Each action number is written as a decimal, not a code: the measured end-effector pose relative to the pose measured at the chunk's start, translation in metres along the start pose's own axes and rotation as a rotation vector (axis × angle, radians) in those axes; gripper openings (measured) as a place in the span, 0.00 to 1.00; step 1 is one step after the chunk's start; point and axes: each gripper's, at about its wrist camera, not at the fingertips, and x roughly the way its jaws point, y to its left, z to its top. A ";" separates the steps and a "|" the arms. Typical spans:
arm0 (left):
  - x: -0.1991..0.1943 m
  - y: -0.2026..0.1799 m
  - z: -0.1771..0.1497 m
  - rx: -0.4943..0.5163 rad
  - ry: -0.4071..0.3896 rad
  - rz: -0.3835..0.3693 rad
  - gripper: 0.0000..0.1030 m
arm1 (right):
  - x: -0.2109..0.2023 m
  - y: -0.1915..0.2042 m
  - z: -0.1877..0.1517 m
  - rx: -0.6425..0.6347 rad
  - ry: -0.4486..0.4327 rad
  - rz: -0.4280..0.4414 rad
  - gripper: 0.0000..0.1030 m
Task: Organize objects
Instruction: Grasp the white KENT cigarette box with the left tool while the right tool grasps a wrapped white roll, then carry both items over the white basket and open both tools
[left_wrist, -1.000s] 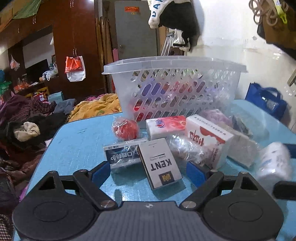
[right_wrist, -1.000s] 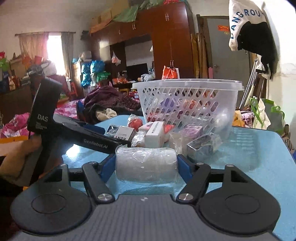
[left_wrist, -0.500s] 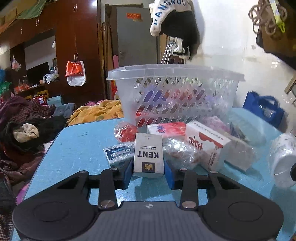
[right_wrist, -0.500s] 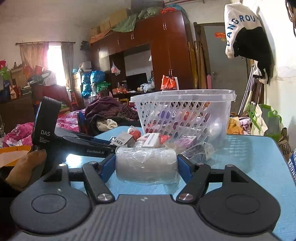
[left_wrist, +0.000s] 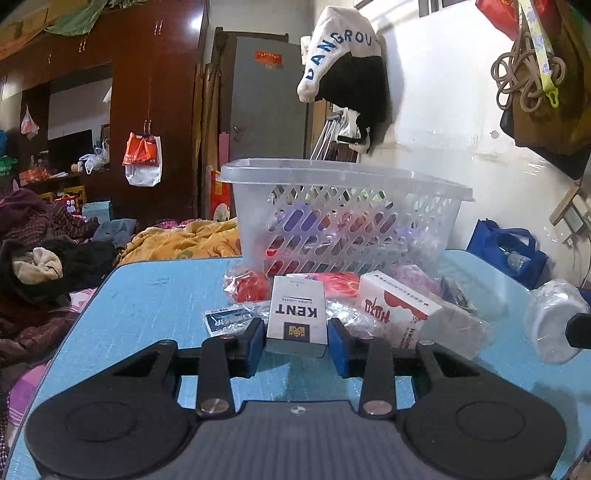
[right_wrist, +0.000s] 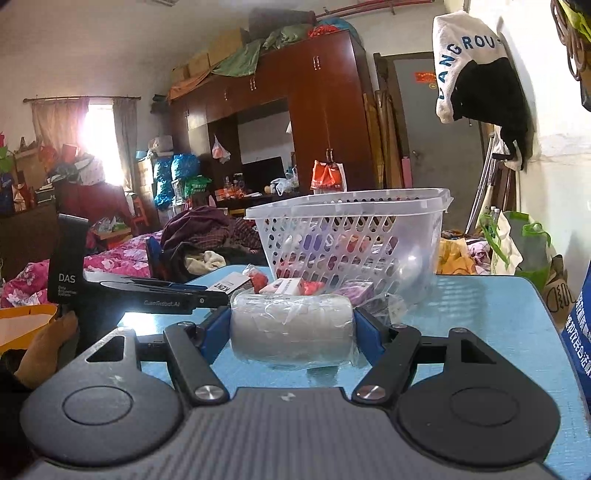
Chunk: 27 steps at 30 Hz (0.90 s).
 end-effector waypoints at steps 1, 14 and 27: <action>0.000 0.000 0.000 0.001 -0.003 0.001 0.40 | 0.000 0.000 0.000 0.000 0.000 -0.001 0.71; -0.014 0.001 -0.004 0.004 -0.093 0.009 0.40 | -0.002 -0.004 0.000 0.010 -0.014 -0.014 0.71; -0.046 0.000 0.016 0.003 -0.236 -0.012 0.40 | -0.010 -0.008 0.016 0.006 -0.083 -0.052 0.71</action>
